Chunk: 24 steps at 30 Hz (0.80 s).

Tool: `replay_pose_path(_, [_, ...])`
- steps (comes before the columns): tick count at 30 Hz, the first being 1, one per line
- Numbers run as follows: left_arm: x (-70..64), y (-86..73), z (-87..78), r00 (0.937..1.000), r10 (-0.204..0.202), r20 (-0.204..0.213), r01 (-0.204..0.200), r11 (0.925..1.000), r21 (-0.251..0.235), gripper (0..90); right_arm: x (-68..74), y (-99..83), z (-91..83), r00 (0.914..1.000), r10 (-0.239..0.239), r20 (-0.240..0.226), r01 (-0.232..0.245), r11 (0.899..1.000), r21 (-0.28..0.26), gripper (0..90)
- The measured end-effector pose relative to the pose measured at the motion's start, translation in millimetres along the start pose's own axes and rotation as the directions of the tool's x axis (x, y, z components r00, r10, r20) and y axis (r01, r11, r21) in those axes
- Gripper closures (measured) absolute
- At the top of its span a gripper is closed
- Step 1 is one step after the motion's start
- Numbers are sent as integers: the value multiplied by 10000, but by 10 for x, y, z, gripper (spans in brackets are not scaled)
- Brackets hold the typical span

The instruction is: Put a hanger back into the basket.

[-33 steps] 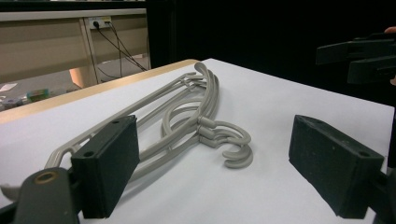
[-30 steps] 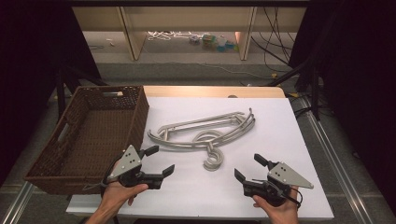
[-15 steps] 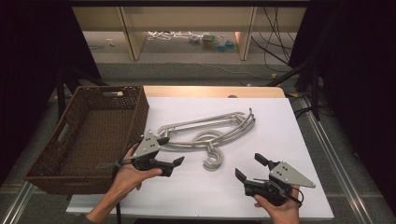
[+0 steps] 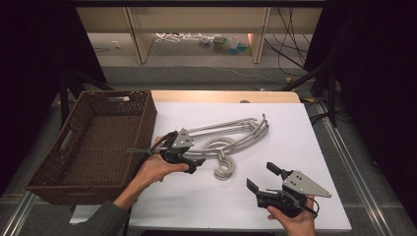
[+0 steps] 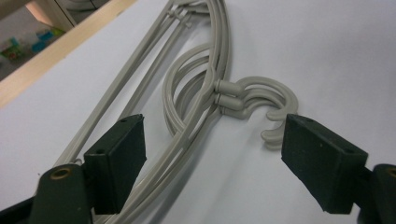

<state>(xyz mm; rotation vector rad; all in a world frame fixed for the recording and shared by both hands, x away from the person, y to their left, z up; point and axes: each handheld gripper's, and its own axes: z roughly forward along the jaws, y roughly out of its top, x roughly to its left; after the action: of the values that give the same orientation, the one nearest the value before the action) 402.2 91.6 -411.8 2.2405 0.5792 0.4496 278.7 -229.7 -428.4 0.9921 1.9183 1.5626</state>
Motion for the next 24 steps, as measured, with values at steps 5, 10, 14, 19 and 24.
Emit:
replay_pose_path(5, [59, 27, 219, 9987, 476, -165, -457, 9939, 1008, 216, 2, 5, -7, 10000, 8, -35, -8, 9999, 115, 156])
replay_pose_path(10, [141, 38, 410, 9982, 603, -16, -593, 9864, 1533, 269, 4, 7, 0, 9999, -18, -105, 19, 10000, 52, 156])
replay_pose_path(14, [181, 17, 533, 9931, 1169, -81, -1117, 9649, 2376, 290, 2, 3, 12, 9999, -17, -123, 16, 9999, -103, 157])
replay_pose_path(19, [172, 41, 612, 9886, 1507, 50, -1466, 9526, 2667, 319, 6, -3, 27, 9997, 58, -223, -62, 9998, -174, 156])
replay_pose_path(24, [156, 67, 665, 9863, 1642, 130, -1612, 9460, 2814, 397, 6, -1, 15, 9998, 15, -193, -14, 10000, 71, 156])
